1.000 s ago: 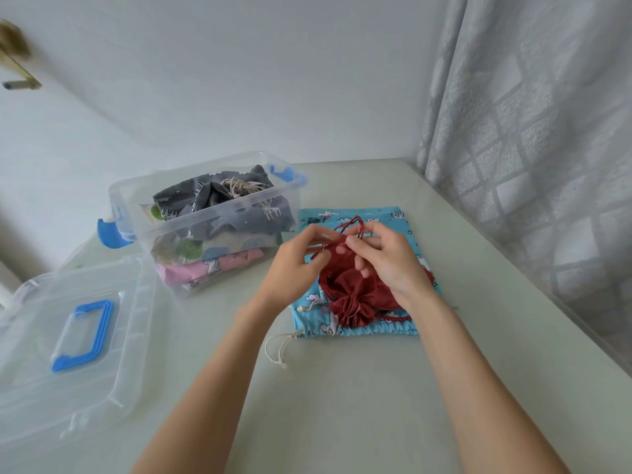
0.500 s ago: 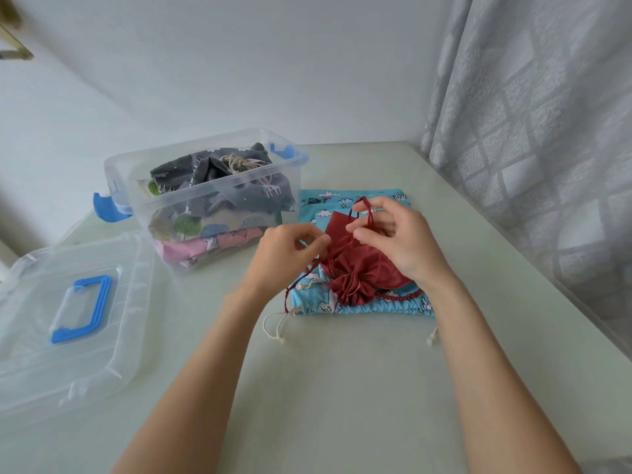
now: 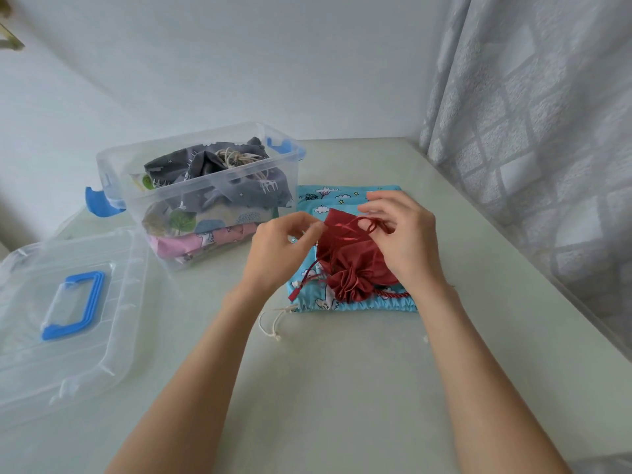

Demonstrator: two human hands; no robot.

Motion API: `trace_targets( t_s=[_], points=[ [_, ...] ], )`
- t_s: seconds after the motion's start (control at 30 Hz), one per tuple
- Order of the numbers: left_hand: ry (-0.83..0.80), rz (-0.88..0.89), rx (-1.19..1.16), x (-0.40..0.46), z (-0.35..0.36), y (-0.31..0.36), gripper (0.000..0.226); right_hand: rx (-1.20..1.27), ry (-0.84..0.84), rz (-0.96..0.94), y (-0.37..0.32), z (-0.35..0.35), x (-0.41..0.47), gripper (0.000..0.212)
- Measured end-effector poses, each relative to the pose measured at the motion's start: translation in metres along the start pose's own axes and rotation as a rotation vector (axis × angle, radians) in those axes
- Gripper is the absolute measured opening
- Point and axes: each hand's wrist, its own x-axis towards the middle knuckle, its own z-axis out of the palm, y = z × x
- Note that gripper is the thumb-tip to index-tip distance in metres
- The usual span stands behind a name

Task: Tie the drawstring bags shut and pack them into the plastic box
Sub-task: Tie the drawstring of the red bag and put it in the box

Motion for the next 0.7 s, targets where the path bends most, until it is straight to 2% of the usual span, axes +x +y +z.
trace_targets(
  t_s=[0.13,0.3,0.4,0.6,0.7],
  points=[
    [0.058,0.104,-0.023,0.000,0.003,0.001,0.025,-0.041,0.051,-0.203,-0.007,-0.002,0.000,0.008],
    [-0.202,0.077,-0.333,-0.003,0.001,0.011,0.024,-0.015,0.079,-0.382,-0.018,-0.002,0.000,0.008],
    [-0.225,0.009,-0.470,-0.004,0.002,0.017,0.016,0.029,0.060,-0.382,-0.018,-0.001,0.000,0.005],
    [-0.042,-0.075,-0.509,-0.001,-0.004,0.014,0.006,0.026,0.016,-0.316,-0.004,0.005,-0.002,0.002],
    [-0.060,-0.115,-0.538,0.000,-0.007,0.014,0.014,0.046,0.016,-0.277,-0.002,0.005,-0.003,0.003]
  ],
)
